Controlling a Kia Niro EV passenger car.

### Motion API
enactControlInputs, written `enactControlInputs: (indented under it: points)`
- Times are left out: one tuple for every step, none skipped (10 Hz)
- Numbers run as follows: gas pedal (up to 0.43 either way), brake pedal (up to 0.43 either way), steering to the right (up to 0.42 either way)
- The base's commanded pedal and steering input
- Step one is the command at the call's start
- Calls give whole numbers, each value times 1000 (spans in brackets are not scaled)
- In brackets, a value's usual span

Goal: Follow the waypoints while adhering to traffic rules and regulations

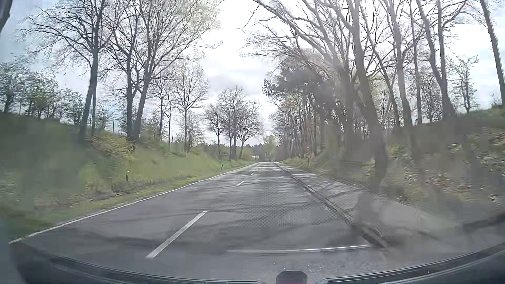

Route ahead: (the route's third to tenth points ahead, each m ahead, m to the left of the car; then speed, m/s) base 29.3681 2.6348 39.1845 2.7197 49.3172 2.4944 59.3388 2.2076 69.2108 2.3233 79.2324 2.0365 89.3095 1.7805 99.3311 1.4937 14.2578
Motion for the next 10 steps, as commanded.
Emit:
enactControlInputs:
  points:
    - [177,0,-2]
    - [189,0,-1]
    - [189,0,-1]
    - [189,0,-1]
    - [189,0,-1]
    - [189,6,-1]
    - [189,0,-1]
    - [189,0,-1]
    - [189,0,-1]
    - [189,0,-1]
